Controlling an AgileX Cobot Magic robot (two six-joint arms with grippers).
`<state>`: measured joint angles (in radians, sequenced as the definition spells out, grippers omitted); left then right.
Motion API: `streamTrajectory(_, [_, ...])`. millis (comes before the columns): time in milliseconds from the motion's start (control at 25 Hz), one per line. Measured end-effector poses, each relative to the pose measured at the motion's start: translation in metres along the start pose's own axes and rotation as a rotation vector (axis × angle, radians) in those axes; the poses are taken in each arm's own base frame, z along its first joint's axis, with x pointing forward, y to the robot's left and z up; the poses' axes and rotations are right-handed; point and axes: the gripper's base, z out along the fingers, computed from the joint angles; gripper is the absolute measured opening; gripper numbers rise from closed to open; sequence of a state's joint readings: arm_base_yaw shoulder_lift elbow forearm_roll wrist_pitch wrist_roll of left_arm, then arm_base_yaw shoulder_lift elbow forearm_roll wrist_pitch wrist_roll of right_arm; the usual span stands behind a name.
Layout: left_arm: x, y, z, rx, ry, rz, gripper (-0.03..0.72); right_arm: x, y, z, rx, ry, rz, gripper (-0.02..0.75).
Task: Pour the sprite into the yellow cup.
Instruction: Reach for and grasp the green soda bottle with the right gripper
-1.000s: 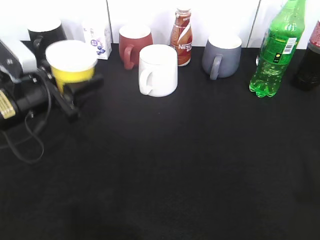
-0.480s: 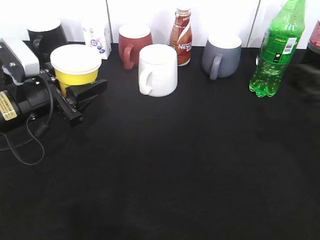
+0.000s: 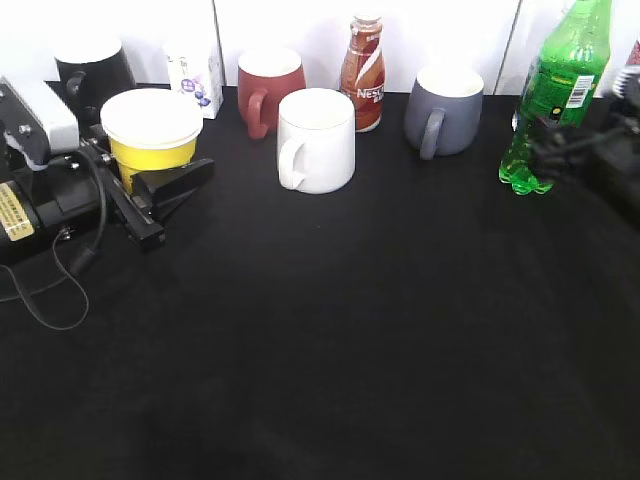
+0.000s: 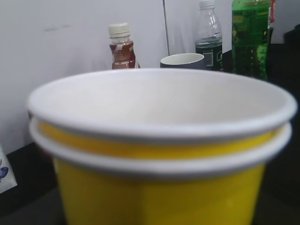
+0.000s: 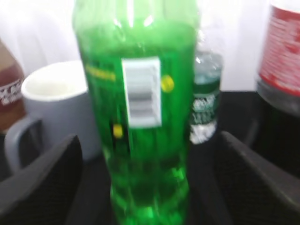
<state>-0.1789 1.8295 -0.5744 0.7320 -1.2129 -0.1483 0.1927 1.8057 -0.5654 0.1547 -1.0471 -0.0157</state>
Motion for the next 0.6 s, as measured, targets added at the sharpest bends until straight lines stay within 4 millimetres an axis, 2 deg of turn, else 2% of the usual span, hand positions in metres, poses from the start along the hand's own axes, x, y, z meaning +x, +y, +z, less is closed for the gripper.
streamTrajectory(400, [0.000,0.000,0.000,0.000,0.000,0.000,0.440,0.015,0.008,0.060,-0.008,-0.028,0.001,0.649])
streamTrajectory(440, [0.000,0.000,0.000,0.000,0.000,0.000,0.440,0.018,0.008,0.063,-0.007,-0.027,0.002,0.624])
streamTrajectory(560, [0.000,0.000,0.000,0.000,0.000,0.000,0.440,0.021,0.008,0.065,-0.006,-0.037,-0.006,0.461])
streamTrajectory(600, [0.000,0.000,0.000,0.000,0.000,0.000,0.440,0.021,0.008,0.064,-0.007,-0.045,-0.011,0.460])
